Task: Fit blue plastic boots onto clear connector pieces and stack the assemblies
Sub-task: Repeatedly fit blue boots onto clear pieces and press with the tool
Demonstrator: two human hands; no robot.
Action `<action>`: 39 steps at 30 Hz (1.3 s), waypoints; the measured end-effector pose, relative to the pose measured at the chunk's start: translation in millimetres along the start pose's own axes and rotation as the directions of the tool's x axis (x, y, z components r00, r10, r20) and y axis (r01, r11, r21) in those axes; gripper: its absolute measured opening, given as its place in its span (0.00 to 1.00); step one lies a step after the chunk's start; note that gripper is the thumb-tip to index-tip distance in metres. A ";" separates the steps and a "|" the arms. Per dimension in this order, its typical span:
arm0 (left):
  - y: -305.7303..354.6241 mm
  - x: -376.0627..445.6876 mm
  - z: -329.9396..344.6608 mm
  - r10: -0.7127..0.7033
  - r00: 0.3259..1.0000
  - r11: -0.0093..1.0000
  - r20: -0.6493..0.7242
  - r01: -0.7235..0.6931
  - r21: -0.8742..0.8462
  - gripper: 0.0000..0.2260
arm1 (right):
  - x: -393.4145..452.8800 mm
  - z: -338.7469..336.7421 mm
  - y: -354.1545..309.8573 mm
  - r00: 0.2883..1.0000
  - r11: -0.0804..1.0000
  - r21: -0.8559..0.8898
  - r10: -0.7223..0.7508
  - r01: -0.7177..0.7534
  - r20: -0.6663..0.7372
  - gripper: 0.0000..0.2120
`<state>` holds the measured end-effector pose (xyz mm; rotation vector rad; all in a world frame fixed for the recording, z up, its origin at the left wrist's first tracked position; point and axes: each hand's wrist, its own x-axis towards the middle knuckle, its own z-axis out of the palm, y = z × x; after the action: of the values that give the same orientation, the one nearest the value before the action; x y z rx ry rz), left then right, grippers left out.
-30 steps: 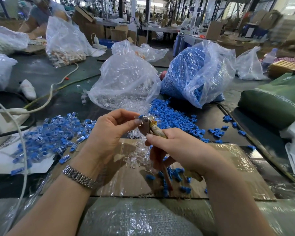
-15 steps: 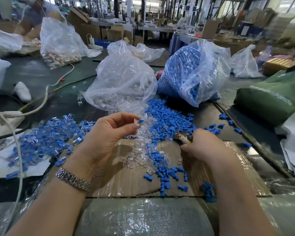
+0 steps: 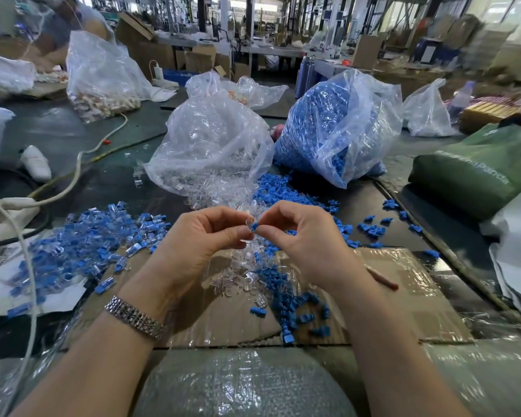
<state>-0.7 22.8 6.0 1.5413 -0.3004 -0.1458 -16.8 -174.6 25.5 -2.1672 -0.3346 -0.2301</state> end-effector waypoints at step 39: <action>-11.7 0.8 -2.3 0.113 0.993 0.654 -0.030 -0.051 0.754 0.10 | 14.3 7.8 20.6 0.960 0.777 -0.620 0.247 -0.112 0.136 0.11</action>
<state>1.9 24.4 -5.6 2.3630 -0.3992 0.1388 3.6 -177.6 9.3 -2.8623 -0.1755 0.0141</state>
